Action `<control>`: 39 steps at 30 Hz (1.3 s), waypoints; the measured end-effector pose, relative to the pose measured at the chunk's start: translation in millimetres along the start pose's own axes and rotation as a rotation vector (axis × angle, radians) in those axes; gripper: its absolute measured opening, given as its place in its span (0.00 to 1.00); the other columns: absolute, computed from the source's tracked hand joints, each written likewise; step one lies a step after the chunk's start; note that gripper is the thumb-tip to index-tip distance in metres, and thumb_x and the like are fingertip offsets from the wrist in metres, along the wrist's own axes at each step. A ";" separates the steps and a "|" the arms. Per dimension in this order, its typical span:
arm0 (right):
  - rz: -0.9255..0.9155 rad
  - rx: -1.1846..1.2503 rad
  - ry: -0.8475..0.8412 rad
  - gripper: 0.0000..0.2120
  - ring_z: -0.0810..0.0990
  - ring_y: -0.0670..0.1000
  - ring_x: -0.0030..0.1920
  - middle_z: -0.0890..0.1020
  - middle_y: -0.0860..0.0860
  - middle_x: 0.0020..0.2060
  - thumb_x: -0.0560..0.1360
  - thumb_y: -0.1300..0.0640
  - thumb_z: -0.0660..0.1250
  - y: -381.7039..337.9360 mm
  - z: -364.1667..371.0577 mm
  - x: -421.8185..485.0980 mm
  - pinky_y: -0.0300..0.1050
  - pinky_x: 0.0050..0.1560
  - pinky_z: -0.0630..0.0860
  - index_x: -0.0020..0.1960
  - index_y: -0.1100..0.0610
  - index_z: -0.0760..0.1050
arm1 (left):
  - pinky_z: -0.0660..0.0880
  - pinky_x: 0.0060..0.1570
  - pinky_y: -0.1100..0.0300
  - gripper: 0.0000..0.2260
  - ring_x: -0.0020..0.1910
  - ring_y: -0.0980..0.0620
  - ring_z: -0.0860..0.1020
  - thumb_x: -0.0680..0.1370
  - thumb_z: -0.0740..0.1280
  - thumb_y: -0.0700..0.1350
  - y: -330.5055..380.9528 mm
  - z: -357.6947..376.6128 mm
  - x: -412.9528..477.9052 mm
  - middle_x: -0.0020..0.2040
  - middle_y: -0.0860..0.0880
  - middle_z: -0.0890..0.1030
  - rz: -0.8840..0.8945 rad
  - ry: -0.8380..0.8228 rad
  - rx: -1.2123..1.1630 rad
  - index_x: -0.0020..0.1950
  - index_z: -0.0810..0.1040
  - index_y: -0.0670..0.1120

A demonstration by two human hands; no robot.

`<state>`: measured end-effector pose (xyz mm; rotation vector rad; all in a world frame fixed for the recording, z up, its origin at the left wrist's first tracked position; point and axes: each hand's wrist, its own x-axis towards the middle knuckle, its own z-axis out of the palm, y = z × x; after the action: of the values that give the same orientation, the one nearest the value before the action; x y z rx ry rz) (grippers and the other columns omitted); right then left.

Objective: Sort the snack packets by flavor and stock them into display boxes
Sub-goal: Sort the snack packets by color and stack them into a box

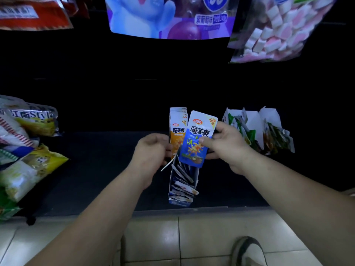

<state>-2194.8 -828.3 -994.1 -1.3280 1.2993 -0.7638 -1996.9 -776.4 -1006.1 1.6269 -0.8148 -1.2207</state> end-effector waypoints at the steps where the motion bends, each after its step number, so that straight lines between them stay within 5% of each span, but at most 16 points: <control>1: 0.018 0.006 0.007 0.11 0.88 0.46 0.43 0.88 0.49 0.45 0.79 0.64 0.71 1.9 -1.5 0.5 0.41 0.33 0.81 0.57 0.50 0.78 | 0.77 0.39 0.67 0.07 0.44 0.55 0.81 0.84 0.64 0.39 -9.6 2.6 1.4 0.50 0.48 0.86 0.060 -0.026 0.093 0.57 0.81 0.46; 3: 0.041 0.003 0.024 0.11 0.87 0.47 0.46 0.87 0.50 0.49 0.78 0.65 0.72 6.2 -1.9 4.1 0.42 0.34 0.82 0.54 0.49 0.78 | 0.75 0.45 0.76 0.13 0.51 0.59 0.81 0.83 0.62 0.33 -29.5 7.1 5.7 0.55 0.52 0.84 0.167 -0.139 0.269 0.60 0.81 0.46; 6: 0.070 -0.004 0.042 0.12 0.87 0.50 0.50 0.86 0.50 0.51 0.76 0.65 0.74 14.1 -0.3 10.2 0.49 0.42 0.86 0.53 0.51 0.79 | 0.75 0.52 0.73 0.22 0.55 0.59 0.80 0.81 0.60 0.30 -53.4 11.8 12.3 0.62 0.55 0.82 0.256 -0.302 0.417 0.68 0.78 0.51; 10: 0.092 -0.123 0.018 0.13 0.86 0.51 0.51 0.86 0.50 0.51 0.75 0.64 0.75 21.4 -0.5 14.9 0.57 0.49 0.85 0.57 0.54 0.79 | 0.78 0.52 0.62 0.24 0.52 0.55 0.79 0.81 0.63 0.33 -64.5 7.1 23.2 0.60 0.53 0.79 0.307 -0.273 0.535 0.72 0.75 0.55; 14: -0.027 -0.379 0.009 0.07 0.85 0.53 0.48 0.86 0.50 0.45 0.74 0.61 0.76 25.0 -4.3 16.1 0.61 0.47 0.84 0.49 0.54 0.79 | 0.73 0.55 0.68 0.19 0.53 0.57 0.76 0.80 0.65 0.36 -71.3 -0.5 28.3 0.55 0.56 0.77 0.404 -0.249 0.702 0.69 0.78 0.51; 18: -0.134 -0.506 -0.004 0.12 0.82 0.51 0.46 0.82 0.46 0.41 0.76 0.61 0.74 23.7 -4.4 12.4 0.45 0.40 0.78 0.41 0.49 0.75 | 0.64 0.65 0.63 0.17 0.64 0.56 0.64 0.81 0.68 0.42 -79.0 -1.1 27.9 0.64 0.56 0.68 0.433 -0.175 0.770 0.70 0.79 0.50; 20: -0.116 -0.527 -0.026 0.14 0.83 0.51 0.46 0.82 0.46 0.39 0.76 0.62 0.74 25.8 -2.9 10.8 0.43 0.38 0.76 0.39 0.48 0.73 | 0.68 0.67 0.60 0.17 0.66 0.54 0.68 0.80 0.69 0.42 -79.8 -1.1 30.1 0.66 0.54 0.70 0.430 -0.198 0.753 0.70 0.79 0.47; 25: -0.044 -0.353 0.028 0.09 0.85 0.52 0.48 0.86 0.49 0.45 0.75 0.63 0.75 28.9 3.5 13.0 0.58 0.46 0.85 0.45 0.51 0.78 | 0.73 0.48 0.67 0.13 0.48 0.56 0.77 0.78 0.70 0.37 -78.2 -3.1 27.2 0.53 0.55 0.77 0.418 -0.213 0.649 0.61 0.82 0.49; 33: -0.149 -0.433 0.093 0.12 0.81 0.47 0.43 0.83 0.44 0.40 0.75 0.64 0.73 24.6 7.9 12.5 0.41 0.37 0.76 0.40 0.51 0.74 | 0.78 0.50 0.60 0.09 0.48 0.56 0.79 0.75 0.73 0.35 -86.9 -7.6 29.3 0.52 0.54 0.77 0.466 -0.280 0.640 0.48 0.84 0.49; 39: -0.186 -0.452 0.092 0.12 0.83 0.53 0.47 0.84 0.48 0.41 0.75 0.63 0.73 30.3 1.7 17.0 0.52 0.45 0.81 0.40 0.50 0.74 | 0.81 0.49 0.49 0.05 0.47 0.51 0.82 0.79 0.74 0.46 -80.8 -2.2 27.0 0.45 0.53 0.83 0.400 -0.309 0.602 0.44 0.80 0.52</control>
<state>-2197.8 -838.9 -1027.1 -1.8119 1.4926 -0.6857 -1988.3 -770.5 -1090.7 1.6260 -1.7425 -0.9964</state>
